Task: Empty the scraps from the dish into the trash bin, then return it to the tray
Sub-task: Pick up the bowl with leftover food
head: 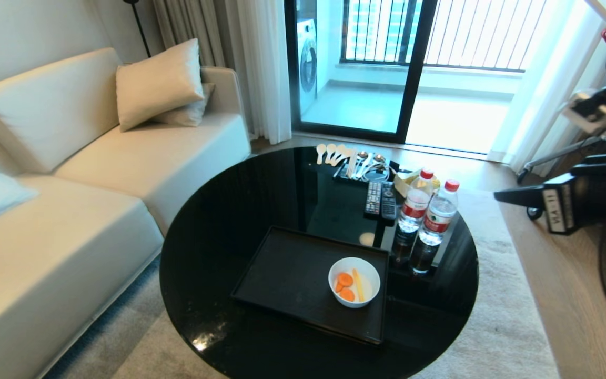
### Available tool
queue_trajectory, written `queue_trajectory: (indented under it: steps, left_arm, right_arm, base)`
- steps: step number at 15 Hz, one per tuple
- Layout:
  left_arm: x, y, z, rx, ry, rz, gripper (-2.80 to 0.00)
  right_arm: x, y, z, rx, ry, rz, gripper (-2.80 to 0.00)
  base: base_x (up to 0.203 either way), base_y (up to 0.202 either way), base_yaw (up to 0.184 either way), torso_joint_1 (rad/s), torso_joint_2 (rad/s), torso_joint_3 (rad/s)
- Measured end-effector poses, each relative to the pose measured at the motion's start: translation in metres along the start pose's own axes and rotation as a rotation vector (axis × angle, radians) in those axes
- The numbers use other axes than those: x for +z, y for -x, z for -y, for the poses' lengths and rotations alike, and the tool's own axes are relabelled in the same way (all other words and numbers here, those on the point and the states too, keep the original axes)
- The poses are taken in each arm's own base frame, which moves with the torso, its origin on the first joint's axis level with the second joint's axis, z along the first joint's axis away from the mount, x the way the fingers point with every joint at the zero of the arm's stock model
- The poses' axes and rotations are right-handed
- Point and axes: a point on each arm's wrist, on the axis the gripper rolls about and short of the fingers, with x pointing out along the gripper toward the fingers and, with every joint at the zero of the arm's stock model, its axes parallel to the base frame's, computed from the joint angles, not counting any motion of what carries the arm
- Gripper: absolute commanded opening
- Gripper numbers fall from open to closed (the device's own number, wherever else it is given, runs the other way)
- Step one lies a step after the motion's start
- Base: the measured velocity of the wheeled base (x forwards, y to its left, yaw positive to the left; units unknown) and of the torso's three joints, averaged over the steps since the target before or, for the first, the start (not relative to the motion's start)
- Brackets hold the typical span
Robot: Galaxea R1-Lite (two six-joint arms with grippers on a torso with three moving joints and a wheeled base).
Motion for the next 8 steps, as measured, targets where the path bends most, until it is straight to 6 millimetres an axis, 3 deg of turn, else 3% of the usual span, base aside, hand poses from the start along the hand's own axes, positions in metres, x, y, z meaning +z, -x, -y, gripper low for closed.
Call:
queue_trajectory:
  steps: [4,8]
  left_arm:
    - [0.0,0.0,0.0,0.0,0.0,0.0,-2.8]
    - [0.0,0.0,0.0,0.0,0.0,0.0,-2.8]
  right_arm:
    - [-0.004,-0.077,-0.028,0.021,-0.136,-0.172,-2.8]
    - [-0.011,-0.133,-0.066,0.023,-0.244,-0.319,-2.8]
  base:
    - [0.0,0.0,0.0,0.0,0.0,0.0]
    - [0.0,0.0,0.0,0.0,0.0,0.0]
